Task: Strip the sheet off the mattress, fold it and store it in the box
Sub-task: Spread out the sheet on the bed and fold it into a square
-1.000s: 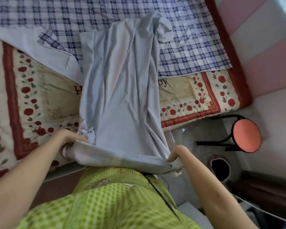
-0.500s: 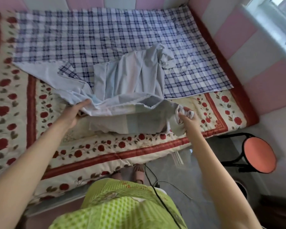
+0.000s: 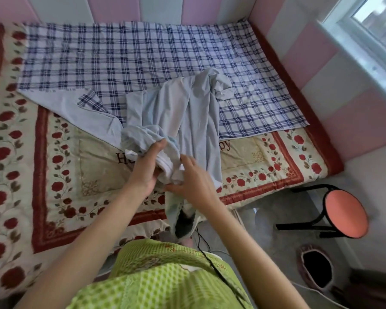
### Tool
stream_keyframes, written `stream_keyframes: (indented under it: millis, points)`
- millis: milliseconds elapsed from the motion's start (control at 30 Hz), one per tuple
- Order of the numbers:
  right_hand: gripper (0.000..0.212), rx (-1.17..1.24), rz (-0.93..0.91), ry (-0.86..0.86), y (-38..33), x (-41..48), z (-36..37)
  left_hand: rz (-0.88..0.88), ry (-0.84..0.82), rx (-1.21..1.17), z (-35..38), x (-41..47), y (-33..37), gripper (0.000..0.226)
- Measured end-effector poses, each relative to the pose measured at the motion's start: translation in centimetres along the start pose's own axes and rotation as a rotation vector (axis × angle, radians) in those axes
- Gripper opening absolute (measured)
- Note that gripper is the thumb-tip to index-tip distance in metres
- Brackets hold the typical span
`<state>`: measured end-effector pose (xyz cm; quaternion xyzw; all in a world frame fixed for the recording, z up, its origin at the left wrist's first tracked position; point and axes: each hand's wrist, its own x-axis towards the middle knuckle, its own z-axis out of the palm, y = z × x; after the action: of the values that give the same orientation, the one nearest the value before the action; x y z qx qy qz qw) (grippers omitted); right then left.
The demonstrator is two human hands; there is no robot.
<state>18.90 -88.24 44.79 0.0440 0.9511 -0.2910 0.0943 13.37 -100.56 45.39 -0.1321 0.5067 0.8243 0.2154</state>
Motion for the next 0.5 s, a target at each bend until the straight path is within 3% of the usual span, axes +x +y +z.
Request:
stream_keyframes:
  millis: [100, 233, 300, 400, 500]
  points:
    - [0.077, 0.209, 0.150, 0.165, -0.7, -1.1, 1.6, -0.010, 0.023, -0.145, 1.4, -1.4, -0.4, 0.022]
    - [0.068, 0.180, 0.133, 0.331, 0.1, -2.5, 3.0, 0.048, -0.032, -0.248, 1.3, -2.2, 0.0, 0.026]
    - [0.059, 0.250, 0.084, 0.309, 0.7, -2.6, 3.3, 0.053, -0.057, -0.335, 1.1, -2.3, 0.1, 0.032]
    - [0.057, 0.416, 0.060, 0.216, 1.1, -2.1, 3.5, 0.018, -0.116, -0.456, 1.0, -2.6, -0.3, 0.073]
    - [0.049, 0.524, 0.071, 0.148, 0.9, -1.5, 3.7, 0.010, -0.168, -0.522, 1.0, -2.8, -0.8, 0.068]
